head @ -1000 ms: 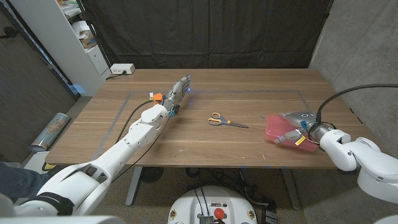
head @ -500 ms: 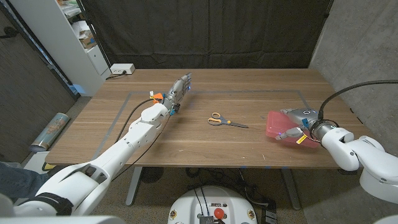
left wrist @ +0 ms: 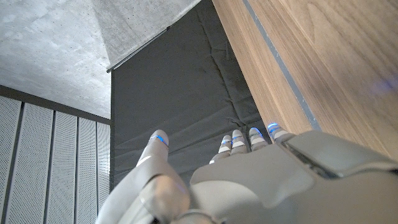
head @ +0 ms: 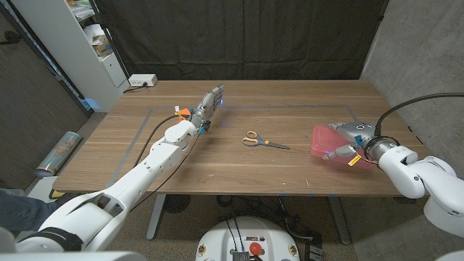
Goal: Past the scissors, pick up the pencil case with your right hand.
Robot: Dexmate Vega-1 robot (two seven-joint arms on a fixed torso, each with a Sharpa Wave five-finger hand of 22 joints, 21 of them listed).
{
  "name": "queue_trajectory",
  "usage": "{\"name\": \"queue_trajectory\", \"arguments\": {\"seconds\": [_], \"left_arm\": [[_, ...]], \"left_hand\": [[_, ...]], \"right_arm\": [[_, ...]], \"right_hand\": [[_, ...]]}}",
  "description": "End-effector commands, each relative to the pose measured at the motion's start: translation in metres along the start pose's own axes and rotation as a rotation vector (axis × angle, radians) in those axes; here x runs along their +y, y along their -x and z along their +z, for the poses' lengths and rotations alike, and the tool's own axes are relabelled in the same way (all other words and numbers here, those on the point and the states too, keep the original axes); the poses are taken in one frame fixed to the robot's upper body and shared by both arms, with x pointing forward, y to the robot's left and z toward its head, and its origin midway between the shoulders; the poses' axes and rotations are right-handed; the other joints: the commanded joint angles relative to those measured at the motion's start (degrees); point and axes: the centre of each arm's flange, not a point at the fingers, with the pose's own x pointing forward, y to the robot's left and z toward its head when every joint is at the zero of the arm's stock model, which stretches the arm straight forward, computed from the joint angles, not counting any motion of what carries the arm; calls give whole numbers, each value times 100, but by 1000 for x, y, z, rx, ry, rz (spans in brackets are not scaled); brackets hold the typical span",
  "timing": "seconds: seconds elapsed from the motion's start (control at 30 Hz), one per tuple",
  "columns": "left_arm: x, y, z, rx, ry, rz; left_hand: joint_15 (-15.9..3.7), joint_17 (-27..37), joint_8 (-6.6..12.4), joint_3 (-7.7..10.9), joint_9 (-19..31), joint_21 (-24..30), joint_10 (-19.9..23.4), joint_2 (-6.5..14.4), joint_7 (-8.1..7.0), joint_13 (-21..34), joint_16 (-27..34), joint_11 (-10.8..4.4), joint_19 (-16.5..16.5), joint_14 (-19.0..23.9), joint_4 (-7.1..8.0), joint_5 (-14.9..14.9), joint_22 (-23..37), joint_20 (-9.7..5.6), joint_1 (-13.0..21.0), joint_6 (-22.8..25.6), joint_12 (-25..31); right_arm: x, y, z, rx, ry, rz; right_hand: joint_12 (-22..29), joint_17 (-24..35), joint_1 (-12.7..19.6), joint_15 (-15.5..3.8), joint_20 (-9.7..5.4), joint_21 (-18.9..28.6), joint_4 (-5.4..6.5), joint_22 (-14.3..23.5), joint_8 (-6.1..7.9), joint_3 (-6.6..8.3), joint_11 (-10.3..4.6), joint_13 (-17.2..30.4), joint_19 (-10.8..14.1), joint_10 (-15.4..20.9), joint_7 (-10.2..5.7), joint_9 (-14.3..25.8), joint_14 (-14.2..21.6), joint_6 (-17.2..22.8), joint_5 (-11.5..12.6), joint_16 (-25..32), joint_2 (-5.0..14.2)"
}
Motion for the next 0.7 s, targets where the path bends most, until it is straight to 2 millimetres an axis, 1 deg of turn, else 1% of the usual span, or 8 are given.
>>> {"name": "queue_trajectory", "arguments": {"seconds": [0.03,0.1,0.13,0.23,0.3,0.43,0.7], "left_arm": [[-1,4,5,-9,-6,2],[0,4,6,-10,-8,0],[0,4,7,-13,-7,1],[-1,4,9,-17,-11,-3],[0,4,9,-17,-12,-4],[-1,4,11,-20,-11,-5],[-1,5,16,-32,-16,-6]], "left_hand": [[4,26,12,-15,23,37,-27,49,-29,33,2,6,-510,-25,-21,-2,22,-21,5,1,-6],[-3,26,12,-15,23,38,-24,50,-30,33,5,0,-509,-18,-22,-2,22,-24,6,2,-5],[7,26,12,-15,23,37,-26,51,-28,33,3,0,-512,-23,-22,-2,22,-23,6,1,-5],[6,26,13,-16,23,38,-27,52,-29,33,3,1,-511,-24,-23,-2,22,-22,8,2,-6],[9,26,12,-17,23,38,-28,53,-33,33,2,2,-511,-25,-24,-2,22,-23,8,0,-6],[8,26,13,-17,23,39,-23,55,-33,33,4,-7,-509,-20,-26,-2,22,-26,10,3,-4],[4,26,12,-15,23,38,-20,66,-33,33,4,10,-515,-21,-31,-2,22,-24,20,0,-3]], "right_arm": [[-12,8,1,-12,17,-29],[-15,10,1,-13,21,-38],[-16,11,2,-12,22,-42],[-20,14,2,-11,25,-50],[-22,15,2,-10,26,-54],[-26,17,1,-9,29,-63],[-33,21,0,-16,12,-72]], "right_hand": [[-28,15,581,-110,-673,1,-23,34,-6,130,-156,30,705,153,-704,33,127,737,7,33,635],[-31,15,587,-114,-675,-2,-25,33,-9,132,-144,33,707,147,-697,34,122,737,2,28,637],[-36,17,597,-115,-671,-9,-28,33,-14,135,-192,41,709,138,-699,35,122,742,-9,24,641],[-35,19,601,-114,-672,-14,-28,33,-18,135,-144,47,716,146,-695,37,124,746,-19,20,645],[-33,21,607,-115,-671,-17,-28,33,-23,137,-170,53,722,155,-705,38,128,747,-27,18,649],[-30,23,609,-111,-671,-21,-26,33,-25,138,-146,57,724,164,-703,39,137,752,-35,19,655],[-35,29,616,-120,-675,-33,-22,34,-34,142,-157,71,733,164,-704,42,168,763,-60,22,671]]}}
